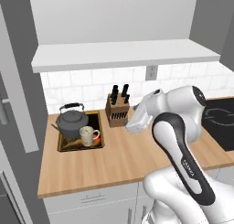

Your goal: Pick the kettle from the counter and place it on the tray. Then pick the mug from the cabinet and place it on the tray. Then close the cabinet doors.

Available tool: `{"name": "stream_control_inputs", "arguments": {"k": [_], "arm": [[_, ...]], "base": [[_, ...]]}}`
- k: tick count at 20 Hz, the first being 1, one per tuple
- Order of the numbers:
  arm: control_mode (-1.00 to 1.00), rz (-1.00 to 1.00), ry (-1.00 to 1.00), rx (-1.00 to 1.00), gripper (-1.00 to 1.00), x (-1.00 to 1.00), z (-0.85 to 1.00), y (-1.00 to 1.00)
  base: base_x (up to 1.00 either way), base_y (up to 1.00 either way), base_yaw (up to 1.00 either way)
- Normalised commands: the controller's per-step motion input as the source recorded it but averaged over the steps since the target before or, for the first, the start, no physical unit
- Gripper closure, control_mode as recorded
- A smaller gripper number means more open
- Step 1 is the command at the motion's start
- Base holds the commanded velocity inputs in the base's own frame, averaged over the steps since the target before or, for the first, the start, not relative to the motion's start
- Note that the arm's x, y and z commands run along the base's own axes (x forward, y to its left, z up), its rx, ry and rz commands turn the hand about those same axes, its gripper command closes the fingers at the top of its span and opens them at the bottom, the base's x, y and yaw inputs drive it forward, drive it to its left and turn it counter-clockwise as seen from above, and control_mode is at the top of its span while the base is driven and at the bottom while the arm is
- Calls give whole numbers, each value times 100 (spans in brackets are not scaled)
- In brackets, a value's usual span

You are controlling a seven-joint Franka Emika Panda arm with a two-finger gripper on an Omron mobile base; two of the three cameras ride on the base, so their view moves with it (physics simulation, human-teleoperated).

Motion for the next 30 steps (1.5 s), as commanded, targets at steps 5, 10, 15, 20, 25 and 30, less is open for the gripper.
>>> {"name": "stream_control_inputs", "arguments": {"k": [5, 10, 15, 20, 25, 30], "arm": [[-100, 0, -3, 0, -100, -37, 27, -9], [-100, 0, -15, -1, -100, -38, 23, 0], [-100, 2, -19, -1, -100, -30, 21, 3], [-100, 11, -28, 0, -100, -30, 18, 18], [-100, 25, -34, 0, -100, -24, 23, 35], [-100, 28, -35, -1, -100, -37, 19, 55]], "base": [[0, 0, 0], [0, 0, 0], [0, 0, 0], [0, 0, 0], [0, 0, 0], [0, 0, 0]]}}
